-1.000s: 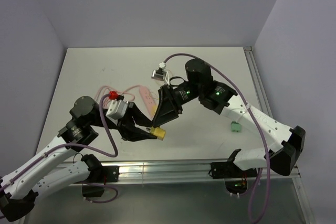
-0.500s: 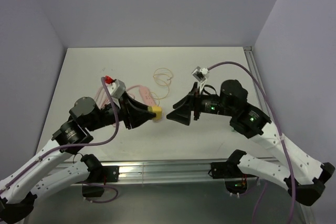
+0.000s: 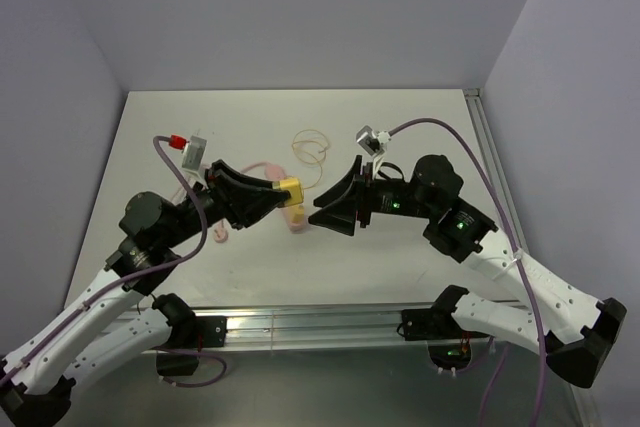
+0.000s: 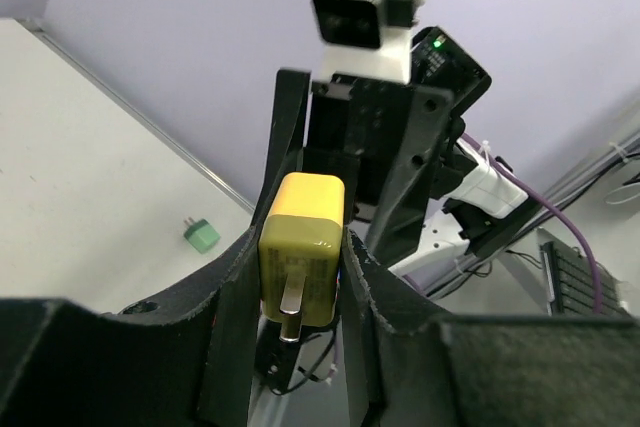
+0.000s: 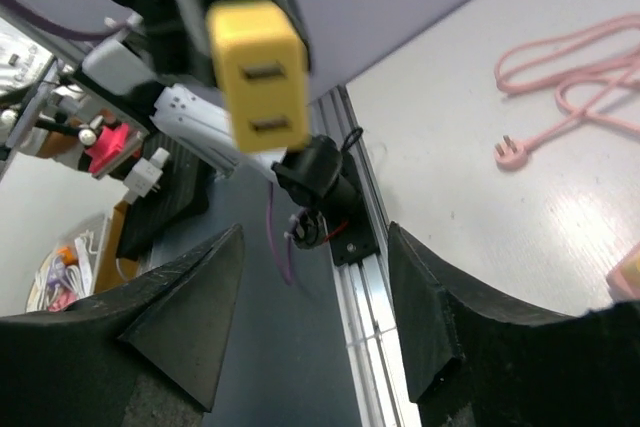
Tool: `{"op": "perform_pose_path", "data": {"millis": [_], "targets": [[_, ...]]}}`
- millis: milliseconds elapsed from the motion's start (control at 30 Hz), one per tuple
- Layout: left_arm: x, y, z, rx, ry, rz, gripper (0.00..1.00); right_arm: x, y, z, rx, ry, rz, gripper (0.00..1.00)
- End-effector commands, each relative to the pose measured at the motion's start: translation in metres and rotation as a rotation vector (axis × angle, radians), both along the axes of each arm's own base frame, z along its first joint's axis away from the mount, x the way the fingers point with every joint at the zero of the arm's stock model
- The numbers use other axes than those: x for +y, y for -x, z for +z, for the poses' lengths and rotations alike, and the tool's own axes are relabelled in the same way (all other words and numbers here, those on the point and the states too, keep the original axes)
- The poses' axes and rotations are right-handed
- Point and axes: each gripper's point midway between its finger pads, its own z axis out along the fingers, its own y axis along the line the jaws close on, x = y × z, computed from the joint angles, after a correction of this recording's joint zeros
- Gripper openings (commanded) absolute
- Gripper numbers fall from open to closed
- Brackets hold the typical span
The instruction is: Insert the plug
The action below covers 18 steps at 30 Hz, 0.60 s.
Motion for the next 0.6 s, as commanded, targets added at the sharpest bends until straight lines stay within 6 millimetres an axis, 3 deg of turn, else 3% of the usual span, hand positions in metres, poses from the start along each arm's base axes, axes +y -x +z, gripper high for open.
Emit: {"op": "perform_pose_path", "data": {"millis": [0, 200, 567], "targets": [[0.001, 0.012, 0.019, -0.015, 0.109, -0.089, 0.0, 0.0, 0.003, 0.042, -0.115, -0.14, 0.015, 0.68], [-0.005, 0.014, 0.014, -0.02, 0.114, -0.142, 0.0, 0.009, -0.001, 0.051, -0.126, -0.152, 0.041, 0.71], [-0.008, 0.017, 0.011, -0.024, 0.104, -0.171, 0.0, 0.019, -0.009, 0.061, -0.139, -0.179, 0.06, 0.52]]}}
